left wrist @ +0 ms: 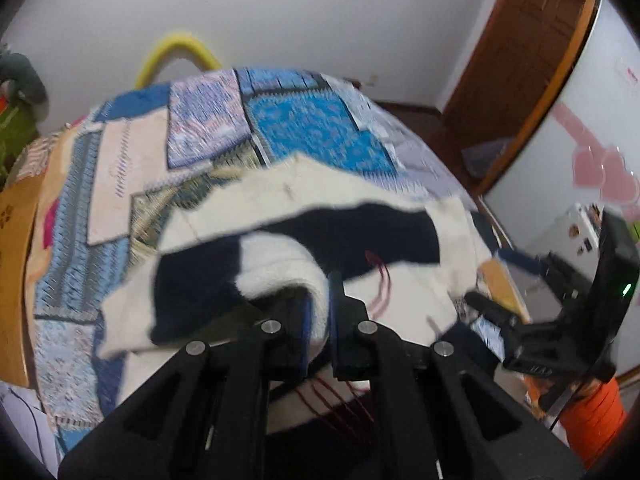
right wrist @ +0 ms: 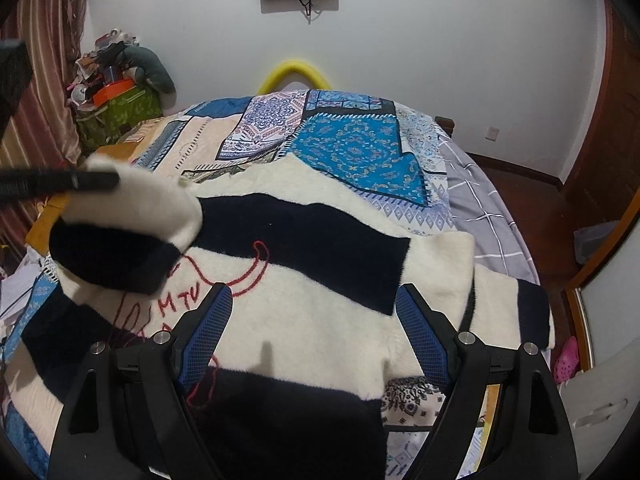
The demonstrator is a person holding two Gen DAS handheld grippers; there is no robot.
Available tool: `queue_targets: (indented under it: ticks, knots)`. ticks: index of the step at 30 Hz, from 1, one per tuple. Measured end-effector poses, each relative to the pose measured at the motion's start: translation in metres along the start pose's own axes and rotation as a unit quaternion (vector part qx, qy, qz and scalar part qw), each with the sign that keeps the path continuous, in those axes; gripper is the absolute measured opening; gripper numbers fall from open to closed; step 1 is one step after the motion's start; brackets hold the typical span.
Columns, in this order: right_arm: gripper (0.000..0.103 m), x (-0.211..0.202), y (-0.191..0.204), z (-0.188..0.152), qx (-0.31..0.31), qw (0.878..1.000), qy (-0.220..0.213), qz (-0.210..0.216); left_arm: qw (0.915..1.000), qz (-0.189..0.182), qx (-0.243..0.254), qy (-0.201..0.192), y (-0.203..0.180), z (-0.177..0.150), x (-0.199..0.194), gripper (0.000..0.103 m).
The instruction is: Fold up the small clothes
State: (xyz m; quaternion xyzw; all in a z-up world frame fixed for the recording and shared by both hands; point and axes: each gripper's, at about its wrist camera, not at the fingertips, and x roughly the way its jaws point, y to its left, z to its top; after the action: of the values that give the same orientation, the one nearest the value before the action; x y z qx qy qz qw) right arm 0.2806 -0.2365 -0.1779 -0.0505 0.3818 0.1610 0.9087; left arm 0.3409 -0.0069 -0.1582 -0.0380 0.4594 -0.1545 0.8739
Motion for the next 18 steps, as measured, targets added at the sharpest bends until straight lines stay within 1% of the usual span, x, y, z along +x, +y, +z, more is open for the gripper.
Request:
queue_targets:
  ticks: [5,7,10,12,14,18]
  knots:
    - [0.081,-0.004,-0.004,-0.002,0.005,1.0,0.003,0.001,0.9994,-0.006,0.007,0.034,-0.009,-0.023,0.017,0.007]
    - [0.081,-0.005,-0.004,-0.002,0.006,1.0,0.004,0.002,0.9991,0.0,0.012,0.04,-0.012,-0.029,0.018,0.009]
    - [0.081,-0.006,-0.001,-0.001,0.006,1.0,0.005,0.005,0.9989,-0.001,0.012,0.046,-0.011,-0.034,0.013,0.022]
    - [0.081,-0.008,0.003,0.0,0.005,1.0,0.003,0.01,0.9991,-0.001,0.006,0.042,-0.007,-0.036,0.005,0.034]
    - [0.081,-0.011,0.009,0.004,0.0,1.0,0.0,0.017,0.9994,0.008,0.007,0.034,-0.003,-0.038,-0.007,0.039]
    - [0.081,-0.016,0.024,0.012,-0.022,0.999,-0.009,0.026,0.9994,0.025,0.009,0.022,0.011,-0.044,-0.032,0.04]
